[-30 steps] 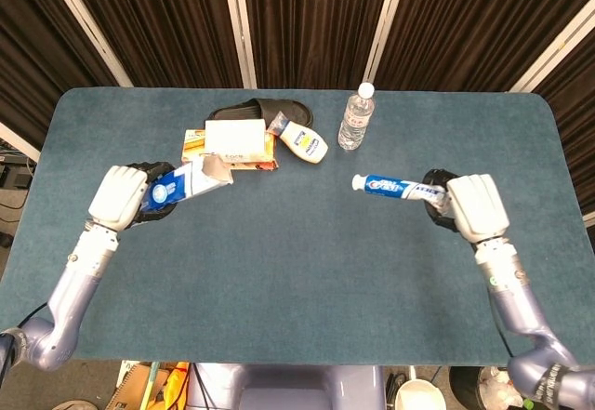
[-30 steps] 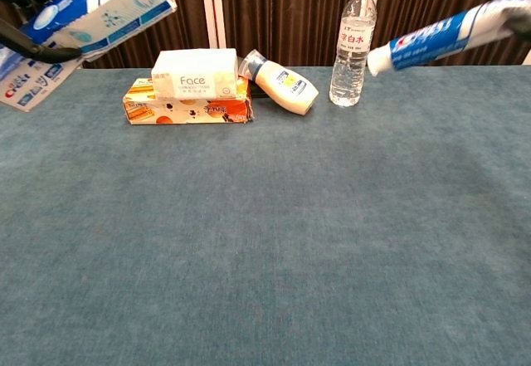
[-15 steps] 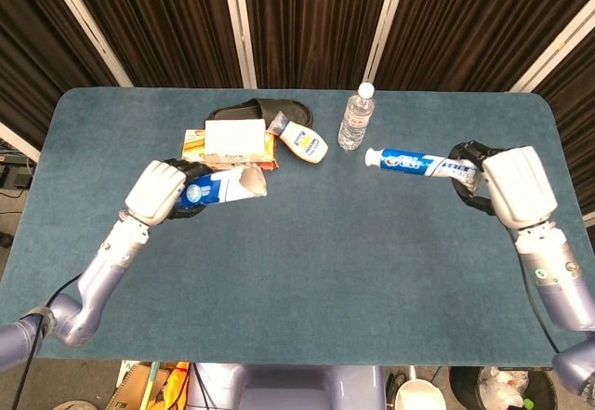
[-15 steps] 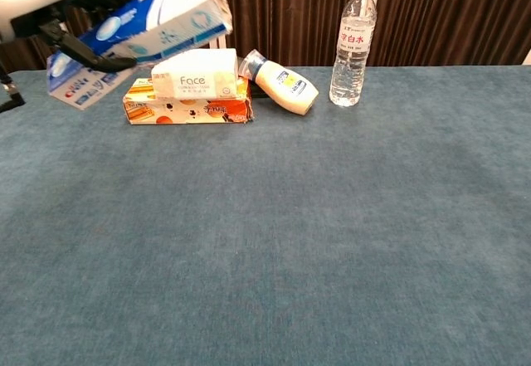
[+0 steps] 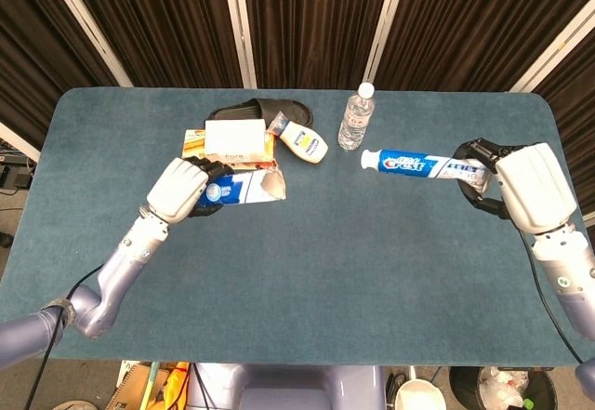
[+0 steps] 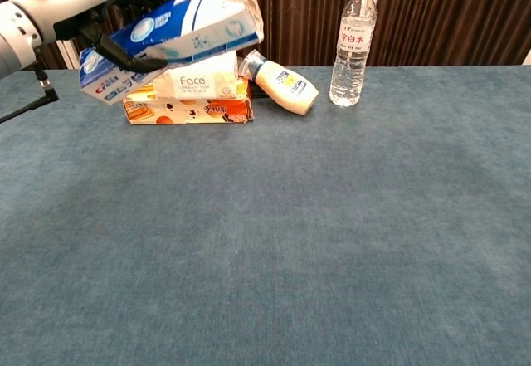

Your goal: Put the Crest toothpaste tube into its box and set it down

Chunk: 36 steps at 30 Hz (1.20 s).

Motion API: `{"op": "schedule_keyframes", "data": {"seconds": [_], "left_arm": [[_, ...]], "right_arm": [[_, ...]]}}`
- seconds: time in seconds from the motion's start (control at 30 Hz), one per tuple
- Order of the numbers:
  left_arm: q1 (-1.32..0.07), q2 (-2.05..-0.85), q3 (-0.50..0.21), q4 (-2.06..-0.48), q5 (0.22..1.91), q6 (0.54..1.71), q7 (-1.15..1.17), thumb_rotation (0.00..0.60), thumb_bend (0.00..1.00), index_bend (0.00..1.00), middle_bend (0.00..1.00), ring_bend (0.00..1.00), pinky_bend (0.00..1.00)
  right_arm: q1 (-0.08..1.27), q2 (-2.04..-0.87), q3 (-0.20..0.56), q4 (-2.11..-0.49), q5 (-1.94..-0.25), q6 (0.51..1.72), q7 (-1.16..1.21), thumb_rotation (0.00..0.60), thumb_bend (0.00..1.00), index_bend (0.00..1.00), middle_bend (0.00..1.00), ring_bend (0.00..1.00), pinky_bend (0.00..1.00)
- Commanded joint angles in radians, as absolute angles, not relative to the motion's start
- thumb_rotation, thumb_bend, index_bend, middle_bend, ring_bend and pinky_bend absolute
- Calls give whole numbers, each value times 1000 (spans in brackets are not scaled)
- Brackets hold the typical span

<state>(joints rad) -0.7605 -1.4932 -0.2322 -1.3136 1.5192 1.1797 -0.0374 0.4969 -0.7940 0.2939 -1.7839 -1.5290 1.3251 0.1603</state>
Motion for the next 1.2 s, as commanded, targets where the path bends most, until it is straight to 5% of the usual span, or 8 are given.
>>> {"op": "schedule_keyframes", "data": {"seconds": [0.03,0.4,1.2], "left_arm": [[-762,-1543,-254,-1273,1519,1237,-57,600,392,436,549,520,562],[-770,-1676,-256,-1130,1574,1378,-176,600,392,426,545,518,562],[-868,-1753,-266,-1095,1581,1330,-143,600,392,425,545,518,562]], "right_arm": [[494,-772,289,-1803,-1555,1328,172,600,595,1000,874,786,877],[489,-749,289,-1841,-1580,1342,169,600,595,1000,874,786,877],[507,-738,288,-1912,-1620,1331,157,600,596,1000,874,786,877]]}}
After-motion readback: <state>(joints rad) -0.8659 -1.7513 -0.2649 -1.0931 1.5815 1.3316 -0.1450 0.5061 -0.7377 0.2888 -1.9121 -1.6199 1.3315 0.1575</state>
